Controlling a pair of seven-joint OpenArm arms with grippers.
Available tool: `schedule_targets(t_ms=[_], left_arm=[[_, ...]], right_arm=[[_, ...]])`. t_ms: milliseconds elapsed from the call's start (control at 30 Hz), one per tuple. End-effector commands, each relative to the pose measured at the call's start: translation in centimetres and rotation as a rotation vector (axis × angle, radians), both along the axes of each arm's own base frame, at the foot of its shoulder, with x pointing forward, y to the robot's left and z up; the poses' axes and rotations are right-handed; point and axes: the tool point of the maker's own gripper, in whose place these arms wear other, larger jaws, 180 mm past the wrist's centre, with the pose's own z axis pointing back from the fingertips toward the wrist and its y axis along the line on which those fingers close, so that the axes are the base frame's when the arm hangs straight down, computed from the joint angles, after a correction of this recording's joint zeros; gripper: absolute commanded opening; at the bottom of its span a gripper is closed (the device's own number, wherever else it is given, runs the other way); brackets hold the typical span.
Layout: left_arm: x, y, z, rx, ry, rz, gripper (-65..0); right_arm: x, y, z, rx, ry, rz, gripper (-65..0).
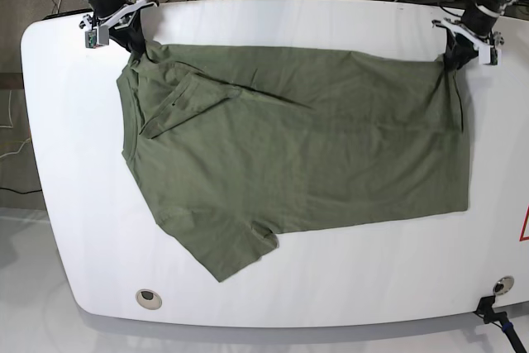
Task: Fold the T-shirt properly
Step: 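Drag the shirt further toward the arms' mounting edge with both grippers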
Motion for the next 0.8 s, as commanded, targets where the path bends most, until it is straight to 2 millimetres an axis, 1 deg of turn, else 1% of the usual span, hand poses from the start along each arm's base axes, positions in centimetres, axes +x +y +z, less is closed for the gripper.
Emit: schedule_targets(t_ms=[0,133,200,267,300,333,433,500,533,633,667,733,767], left_arm=[[-4.3,0.3,-3.3,0.098,0.241,-0.063,-65.0],[-5.8,0.4,-3.2,0.111,0.267,-0.074,-65.0],[-6.5,1.0,-2.7,0.136,0.282,-0.094,-65.0],[-7.0,0.9,-2.6,0.140,0.292,-0.100,-65.0],[-7.5,0.9,-2.7,0.140,0.303,-0.101,-65.0],[-7.8,0.9,-2.8,0.140,0.308,-0.101,-65.0],[-7.9,1.0,-2.8,0.139,0.311,-0.101,-65.0],[-7.6,0.9,-2.9,0.137,0.306,-0.100,-65.0],[-7.6,0.7,-3.0,0.135,0.307,-0.104,-65.0],[-6.4,0.6,-2.8,0.135,0.285,-0.106,-65.0],[-6.4,0.6,-2.8,0.135,0.284,-0.105,-65.0],[-6.3,0.5,-2.8,0.136,0.282,-0.106,-65.0],[-6.4,0.6,-2.8,0.136,0.283,-0.106,-65.0]], right_arm=[[-2.8,-0.4,-1.9,-0.054,0.133,0.037,-65.0],[-4.9,-0.5,-2.3,-0.057,0.177,0.041,-65.0],[-5.9,-0.6,-2.5,-0.059,0.201,0.044,-65.0],[-6.8,-0.6,-2.7,-0.059,0.219,0.044,-65.0],[-7.2,-0.7,-2.7,-0.061,0.228,0.044,-65.0],[-7.4,-1.2,-2.6,-0.070,0.230,0.032,-65.0],[-7.2,-2.5,-2.3,-0.089,0.223,0.006,-65.0],[-7.1,-2.7,-2.3,-0.098,0.222,0.008,-65.0],[-6.9,-3.2,-2.1,-0.111,0.221,0.016,-65.0],[-6.1,-3.9,-1.8,-0.131,0.210,0.029,-65.0],[-5.9,-4.2,-1.7,-0.137,0.208,0.027,-65.0],[-6.1,-5.9,-1.6,-0.158,0.216,0.004,-65.0],[-6.5,-6.3,-2.0,-0.156,0.231,-0.008,-65.0]])
